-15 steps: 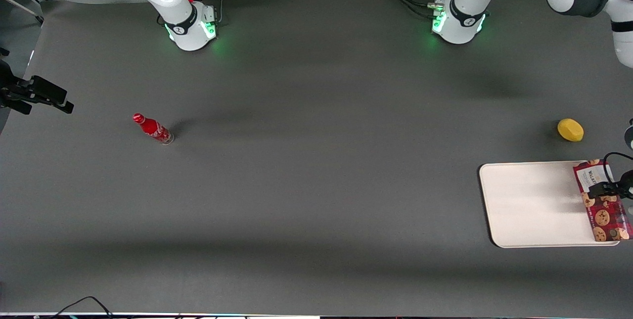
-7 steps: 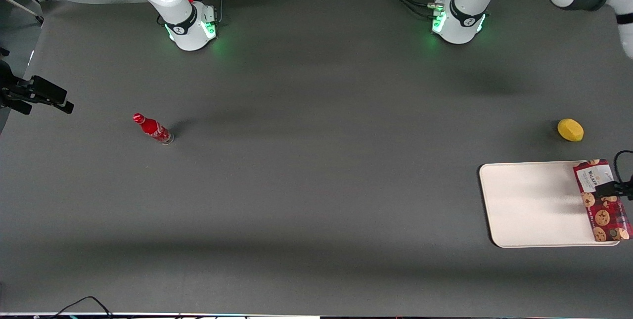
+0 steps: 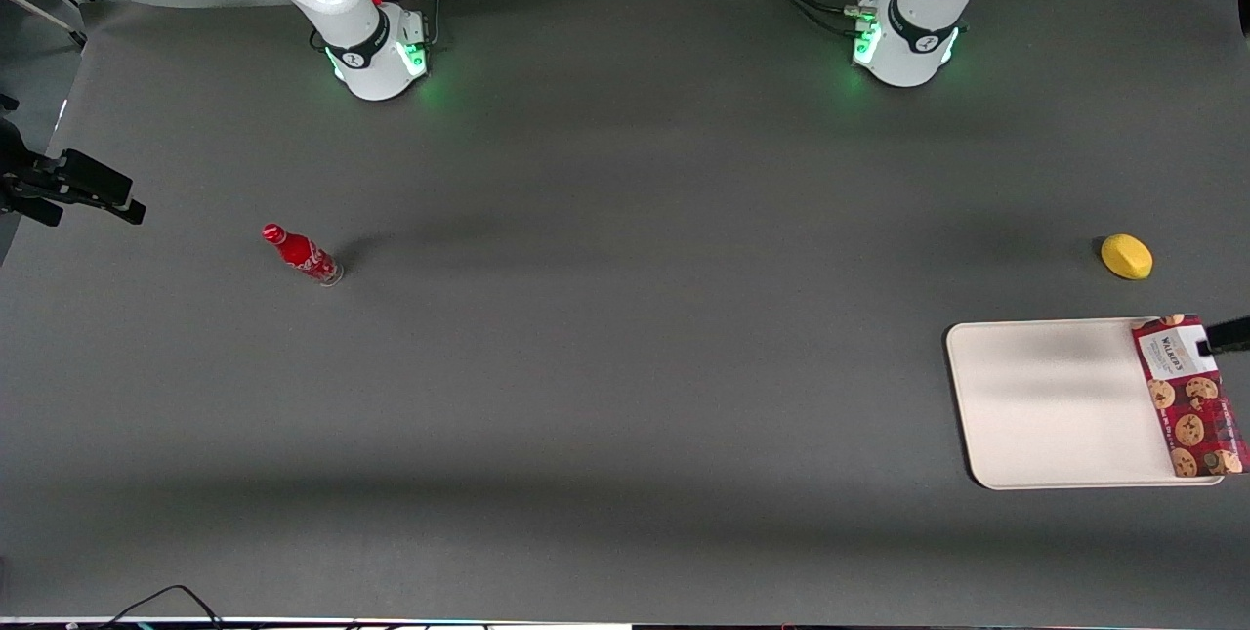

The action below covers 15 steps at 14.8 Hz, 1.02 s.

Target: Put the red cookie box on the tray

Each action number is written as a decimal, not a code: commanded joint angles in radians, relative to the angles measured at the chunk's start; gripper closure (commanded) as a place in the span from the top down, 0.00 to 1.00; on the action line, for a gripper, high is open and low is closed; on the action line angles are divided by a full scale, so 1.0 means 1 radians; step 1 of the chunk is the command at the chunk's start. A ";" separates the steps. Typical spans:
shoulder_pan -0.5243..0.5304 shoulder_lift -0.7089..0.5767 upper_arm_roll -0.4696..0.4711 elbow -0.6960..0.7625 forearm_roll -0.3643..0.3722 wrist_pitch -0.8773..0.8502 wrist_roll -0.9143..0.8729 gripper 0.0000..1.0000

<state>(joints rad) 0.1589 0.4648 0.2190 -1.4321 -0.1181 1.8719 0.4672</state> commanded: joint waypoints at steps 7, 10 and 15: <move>-0.081 -0.449 -0.266 -0.324 0.135 -0.155 -0.484 1.00; -0.082 -0.549 -0.286 -0.442 0.133 -0.114 -0.487 1.00; -0.082 -0.477 -0.288 -0.338 0.126 -0.137 -0.470 1.00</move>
<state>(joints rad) 0.0718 -0.0466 -0.0612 -1.8208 0.0027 1.7334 -0.0011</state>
